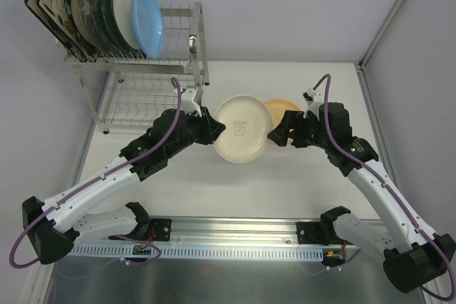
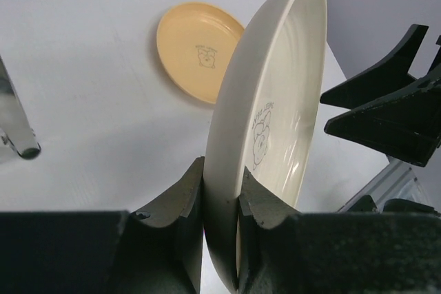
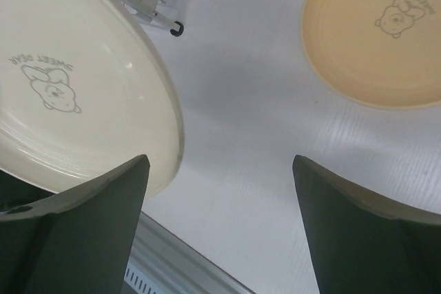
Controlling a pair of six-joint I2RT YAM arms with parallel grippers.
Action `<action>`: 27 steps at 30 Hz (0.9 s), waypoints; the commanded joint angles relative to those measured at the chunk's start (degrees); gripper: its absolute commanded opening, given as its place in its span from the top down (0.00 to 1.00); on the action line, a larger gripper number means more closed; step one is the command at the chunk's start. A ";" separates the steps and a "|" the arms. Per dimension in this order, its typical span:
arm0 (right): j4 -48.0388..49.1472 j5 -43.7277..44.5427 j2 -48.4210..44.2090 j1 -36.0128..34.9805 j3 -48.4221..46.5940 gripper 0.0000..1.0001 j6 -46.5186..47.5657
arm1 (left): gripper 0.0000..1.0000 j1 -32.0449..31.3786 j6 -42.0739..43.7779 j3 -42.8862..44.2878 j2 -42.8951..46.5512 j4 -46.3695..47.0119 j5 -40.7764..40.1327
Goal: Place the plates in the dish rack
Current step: Pass the plate from the right arm to the left, then insert the plate into the dish rack
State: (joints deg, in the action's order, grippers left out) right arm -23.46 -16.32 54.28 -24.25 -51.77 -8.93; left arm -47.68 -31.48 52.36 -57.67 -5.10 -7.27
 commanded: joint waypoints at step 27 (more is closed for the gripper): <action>-6.68 20.09 -12.89 -0.27 5.98 0.01 3.39 | 0.91 -0.05 44.57 43.51 -13.51 9.67 -24.89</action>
State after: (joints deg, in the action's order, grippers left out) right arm -30.48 2.46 41.45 -24.25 -45.28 -5.50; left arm -47.64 5.48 89.91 -69.32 -1.23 -24.84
